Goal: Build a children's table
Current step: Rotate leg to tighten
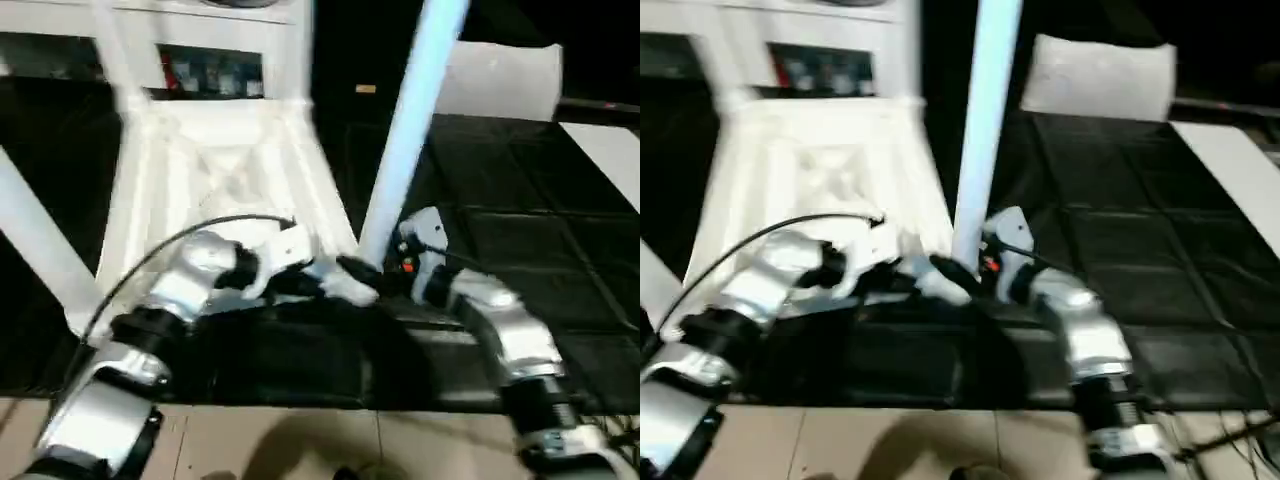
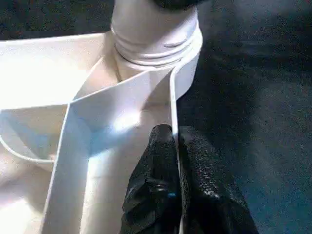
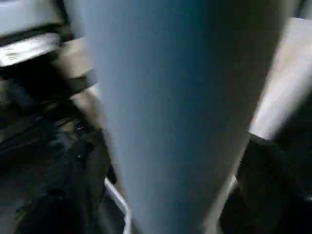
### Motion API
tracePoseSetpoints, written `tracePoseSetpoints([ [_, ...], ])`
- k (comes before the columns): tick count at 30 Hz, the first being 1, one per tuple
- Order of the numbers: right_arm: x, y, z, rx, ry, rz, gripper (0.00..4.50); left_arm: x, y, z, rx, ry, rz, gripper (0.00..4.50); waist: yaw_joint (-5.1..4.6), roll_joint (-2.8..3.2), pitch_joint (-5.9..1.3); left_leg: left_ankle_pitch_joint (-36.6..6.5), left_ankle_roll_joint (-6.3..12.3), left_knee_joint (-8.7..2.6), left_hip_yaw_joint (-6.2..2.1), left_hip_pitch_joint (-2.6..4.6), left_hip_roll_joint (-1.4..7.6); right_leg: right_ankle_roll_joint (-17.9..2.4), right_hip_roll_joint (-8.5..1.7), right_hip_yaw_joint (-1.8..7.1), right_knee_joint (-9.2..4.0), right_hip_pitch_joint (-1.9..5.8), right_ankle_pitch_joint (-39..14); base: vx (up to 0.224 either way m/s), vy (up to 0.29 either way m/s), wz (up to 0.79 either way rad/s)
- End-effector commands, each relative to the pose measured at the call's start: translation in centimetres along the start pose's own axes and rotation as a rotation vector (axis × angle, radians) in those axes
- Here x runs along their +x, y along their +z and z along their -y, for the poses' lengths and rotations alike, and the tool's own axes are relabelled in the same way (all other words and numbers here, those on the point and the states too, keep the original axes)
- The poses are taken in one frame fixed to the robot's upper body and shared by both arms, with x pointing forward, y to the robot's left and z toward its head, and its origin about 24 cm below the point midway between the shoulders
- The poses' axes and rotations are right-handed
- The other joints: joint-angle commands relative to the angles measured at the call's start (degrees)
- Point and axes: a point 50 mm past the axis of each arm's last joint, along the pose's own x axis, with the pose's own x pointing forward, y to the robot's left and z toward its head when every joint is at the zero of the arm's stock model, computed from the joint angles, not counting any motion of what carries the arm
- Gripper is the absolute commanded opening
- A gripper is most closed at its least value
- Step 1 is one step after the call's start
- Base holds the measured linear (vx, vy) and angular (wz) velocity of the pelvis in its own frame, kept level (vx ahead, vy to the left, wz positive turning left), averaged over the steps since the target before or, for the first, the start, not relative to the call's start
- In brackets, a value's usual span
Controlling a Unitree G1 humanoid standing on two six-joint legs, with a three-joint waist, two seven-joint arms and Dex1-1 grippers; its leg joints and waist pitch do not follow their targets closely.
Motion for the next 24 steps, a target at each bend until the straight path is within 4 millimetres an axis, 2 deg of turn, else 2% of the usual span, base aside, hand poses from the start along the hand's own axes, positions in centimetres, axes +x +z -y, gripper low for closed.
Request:
tracePoseSetpoints([
  [1,-0.6,0.0,-0.5,0.006,0.102,-0.009,3.97,0.4,1.1,0.4,0.071,-0.101,0.036,0.00,-0.14,0.64,-3.73,-5.0,5.37,-3.53,-0.15,-0.02,2.46,-14.0,-4.68,3.56,-3.45,3.79,-4.2,0.000,0.000,0.00],
  [3,-1.2,-0.3,-0.8,0.017,0.197,-0.039,3.63,0.2,0.8,0.6,0.095,-0.159,0.011,0.00,0.07,0.40,-3.65,-5.8,5.04,-3.53,-0.19,-0.08,2.38,-14.2,-4.76,3.38,-3.60,3.72,-5.4,0.000,0.000,0.00],
  [5,-1.3,-0.3,-0.9,0.024,0.220,-0.046,3.63,0.1,0.7,0.7,0.103,-0.176,0.003,0.00,0.18,0.40,-3.64,-6.1,4.59,-3.56,-0.21,-0.12,2.43,-13.9,-4.90,3.44,-3.63,3.77,-6.5,0.000,0.000,0.00],
  [7,-1.6,-0.4,-1.0,0.027,0.277,-0.068,3.35,0.0,0.7,0.8,0.117,-0.214,-0.006,0.00,0.44,0.43,-3.55,-6.4,4.04,-3.55,-0.16,-0.07,2.36,-13.3,-4.90,3.45,-3.85,3.69,-8.1,0.000,0.000,0.00],
  [9,-2.0,-0.5,-1.1,0.030,0.341,-0.093,3.18,-0.1,0.6,1.0,0.130,-0.255,-0.019,0.00,0.65,0.31,-3.53,-5.8,4.29,-3.53,-0.15,-0.18,2.34,-12.8,-4.79,3.42,-3.81,3.82,-8.1,0.000,0.000,0.00],
  [10,-2.0,-0.5,-1.1,0.030,0.341,-0.093,3.18,-0.1,0.6,1.0,0.130,-0.255,-0.019,0.00,0.77,0.32,-3.59,-5.3,4.16,-3.52,-0.14,-0.20,2.44,-12.7,-4.77,3.34,-3.73,3.77,-7.7,0.000,0.000,0.00],
  [12,-2.1,-0.5,-1.2,0.025,0.370,-0.108,2.80,-0.2,0.6,1.0,0.142,-0.281,-0.032,0.00,0.90,0.23,-3.61,-5.1,4.20,-3.44,-0.10,-0.29,2.43,-12.6,-4.80,3.29,-3.67,3.76,-7.8,0.000,0.000,0.00],
  [16,-2.1,-0.6,-1.1,0.021,0.388,-0.123,2.70,-0.3,0.5,0.9,0.154,-0.297,-0.045,0.00,1.04,0.26,-3.61,-4.7,3.99,-3.43,-0.10,-0.35,2.43,-12.3,-4.78,3.19,-3.71,3.66,-8.3,0.000,0.000,0.00],
  [18,-2.1,-0.6,-1.1,0.025,0.398,-0.123,2.36,-0.5,0.4,0.9,0.158,-0.306,-0.051,0.00,1.10,0.33,-3.58,-4.8,3.91,-3.42,-0.10,-0.35,2.41,-12.4,-4.80,3.18,-3.72,3.64,-8.3,0.000,0.000,0.00],
  [24,-1.9,-0.7,-1.4,0.034,0.418,-0.121,2.10,-0.7,0.1,0.8,0.161,-0.314,-0.066,0.00,1.27,0.32,-3.57,-4.8,3.67,-3.44,-0.11,-0.41,2.39,-12.2,-4.79,3.15,-3.71,3.70,-8.3,0.000,0.000,0.00],
])
